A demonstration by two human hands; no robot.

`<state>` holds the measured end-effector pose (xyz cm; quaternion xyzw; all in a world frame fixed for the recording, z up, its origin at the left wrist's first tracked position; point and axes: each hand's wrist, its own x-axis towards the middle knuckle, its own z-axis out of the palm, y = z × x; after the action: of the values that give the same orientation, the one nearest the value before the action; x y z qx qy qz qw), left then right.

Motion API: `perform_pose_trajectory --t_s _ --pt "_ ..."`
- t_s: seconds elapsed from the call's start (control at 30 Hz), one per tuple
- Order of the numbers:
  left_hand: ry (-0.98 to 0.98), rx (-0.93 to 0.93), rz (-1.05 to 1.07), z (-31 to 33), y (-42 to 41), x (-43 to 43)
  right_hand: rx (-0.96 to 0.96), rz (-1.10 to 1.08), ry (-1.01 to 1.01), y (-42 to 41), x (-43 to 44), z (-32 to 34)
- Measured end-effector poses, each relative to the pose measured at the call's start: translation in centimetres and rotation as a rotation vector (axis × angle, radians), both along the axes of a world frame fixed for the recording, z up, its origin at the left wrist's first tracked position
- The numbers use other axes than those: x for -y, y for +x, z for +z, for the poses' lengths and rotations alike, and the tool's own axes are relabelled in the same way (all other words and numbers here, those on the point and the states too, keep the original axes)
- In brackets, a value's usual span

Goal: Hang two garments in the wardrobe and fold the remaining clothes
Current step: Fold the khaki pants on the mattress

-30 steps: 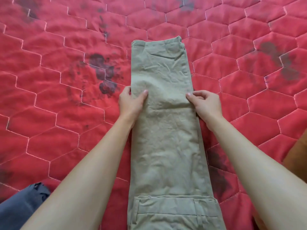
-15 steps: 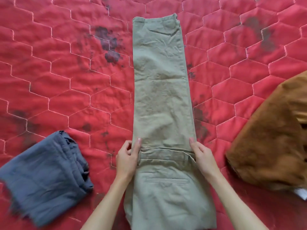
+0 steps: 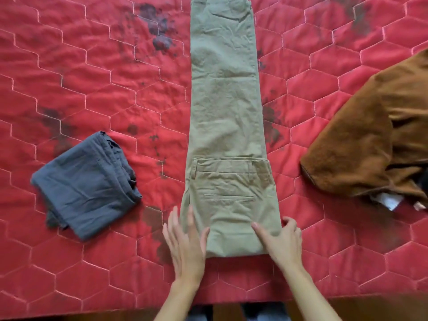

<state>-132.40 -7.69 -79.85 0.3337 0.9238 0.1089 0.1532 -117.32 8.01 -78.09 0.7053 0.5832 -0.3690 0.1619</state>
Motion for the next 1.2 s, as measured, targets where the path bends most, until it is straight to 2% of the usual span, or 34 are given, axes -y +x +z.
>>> perform_pose_trajectory --t_s 0.03,0.1,0.17,0.27,0.33,0.4,0.47,0.6,0.7,0.83,0.9,0.97,1.07,1.2 --pt "0.023 -0.029 -0.166 -0.2 0.4 0.1 -0.01 -0.021 -0.037 0.6 0.8 0.1" --pt "0.074 0.034 -0.463 -0.4 1.1 0.5 -0.031 0.031 -0.084 1.7 0.9 0.2" --pt "-0.037 0.101 -0.656 -0.5 1.1 1.2 -0.024 0.141 -0.048 2.3 0.4 0.7" --pt "-0.243 0.054 -0.785 -0.9 -0.7 1.2 0.016 0.5 0.27 2.3 0.1 1.0" --pt "-0.231 -0.009 -0.82 -1.2 -1.7 0.8 -0.133 0.762 0.439 1.6 0.5 1.4" --pt "-0.165 -0.071 -0.874 -1.4 -2.5 0.5 -0.24 1.042 0.42 1.1 1.1 1.5" --pt "-0.087 -0.068 -0.913 -1.0 -3.0 0.1 -0.19 1.211 0.306 0.6 1.9 1.5" --pt "-0.034 0.081 -0.911 1.7 -3.9 -1.2 -0.041 1.206 0.183 0.0 2.6 1.9" --pt "-0.29 0.392 -0.876 4.5 -5.3 -1.8 0.02 1.262 0.018 -1.4 2.0 4.8" --pt "-0.37 0.789 -0.704 9.8 -7.0 -3.9 -0.08 1.246 -0.25 -3.1 -1.2 9.3" --pt "-0.424 0.946 -0.629 12.3 -8.7 -5.6 -0.129 1.229 -0.311 -4.2 -3.9 11.5" --pt "-0.447 0.92 -0.581 13.0 -11.3 -7.2 -0.142 1.196 -0.294 -5.6 -6.7 13.0" --pt "-0.318 0.672 -0.514 12.2 -15.3 -10.0 -0.159 1.121 -0.119 -7.7 -10.5 13.3" --pt "-0.174 0.352 -0.408 9.8 -17.9 -13.6 -0.201 0.955 0.104 -10.7 -13.8 10.2"
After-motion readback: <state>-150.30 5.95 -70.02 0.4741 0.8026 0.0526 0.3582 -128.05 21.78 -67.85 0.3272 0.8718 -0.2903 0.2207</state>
